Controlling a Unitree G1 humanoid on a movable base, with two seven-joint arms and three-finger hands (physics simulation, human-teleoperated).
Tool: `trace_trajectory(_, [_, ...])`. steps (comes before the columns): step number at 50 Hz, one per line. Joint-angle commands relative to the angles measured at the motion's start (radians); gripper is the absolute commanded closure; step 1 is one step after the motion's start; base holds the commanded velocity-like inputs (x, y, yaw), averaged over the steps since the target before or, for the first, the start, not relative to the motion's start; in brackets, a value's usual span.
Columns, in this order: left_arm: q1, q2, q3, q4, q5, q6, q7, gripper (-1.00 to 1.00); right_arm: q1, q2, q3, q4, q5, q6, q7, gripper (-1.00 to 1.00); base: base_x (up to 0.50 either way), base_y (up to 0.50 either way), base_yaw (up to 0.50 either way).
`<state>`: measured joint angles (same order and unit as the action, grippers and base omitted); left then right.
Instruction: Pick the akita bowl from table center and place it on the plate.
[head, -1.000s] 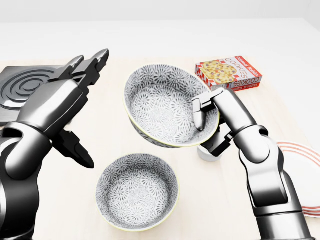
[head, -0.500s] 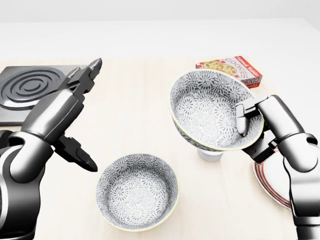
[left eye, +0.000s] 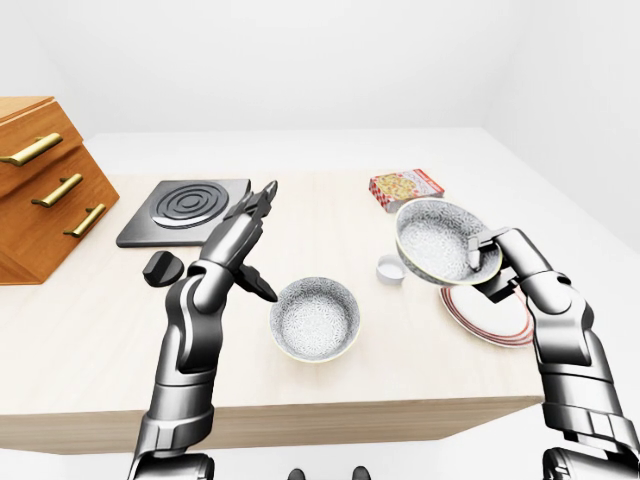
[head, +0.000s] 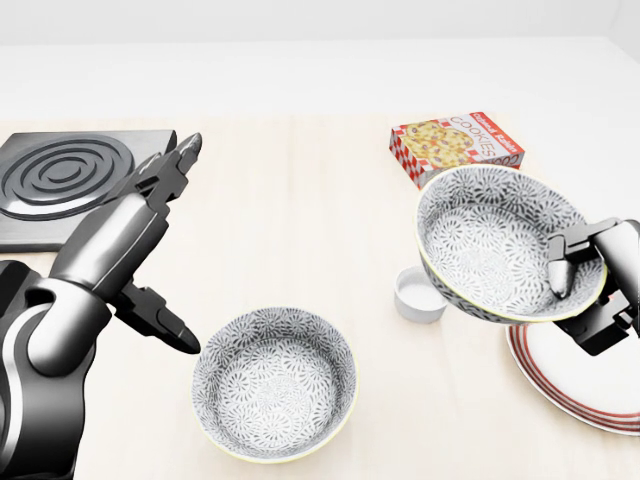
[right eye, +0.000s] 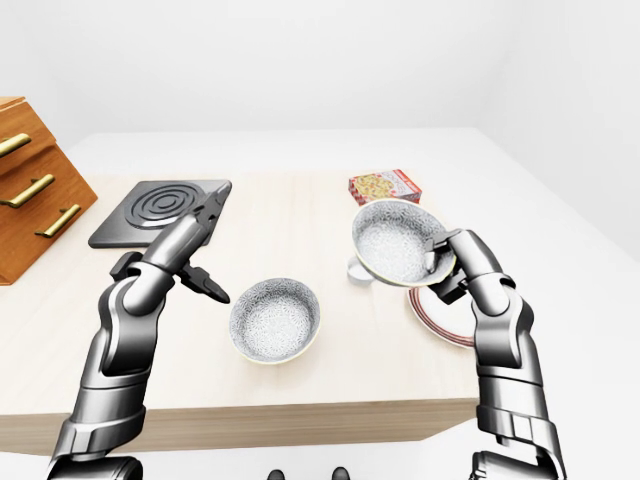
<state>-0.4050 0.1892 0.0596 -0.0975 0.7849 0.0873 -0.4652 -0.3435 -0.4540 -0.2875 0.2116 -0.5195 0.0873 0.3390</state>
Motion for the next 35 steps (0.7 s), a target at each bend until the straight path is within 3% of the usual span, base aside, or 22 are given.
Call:
trace_trajectory(1, [0.011,-0.002,-0.002,-0.011,-0.004,0.000,-0.001,-1.00,0.058,-0.040,-0.069,0.008,0.011,0.000,-0.032,1.00,0.00,0.00,0.00])
trace_trajectory(15, [0.005,-0.003,-0.004,-0.008,-0.002,0.000,-0.004,-1.00,0.119,-0.087,-0.136,0.078,0.029,0.000,-0.056,1.00,0.00,0.00,0.00])
trace_trajectory(31, [0.012,-0.004,-0.004,-0.012,-0.001,0.000,-0.009,-1.00,0.111,-0.122,-0.125,0.224,0.032,0.000,-0.134,1.00,0.00,0.00,0.00])
trace_trajectory(35, [0.014,-0.004,-0.003,-0.015,0.001,0.000,-0.009,-1.00,0.101,-0.135,-0.117,0.279,0.030,-0.018,-0.160,1.00,0.00,0.00,0.00])
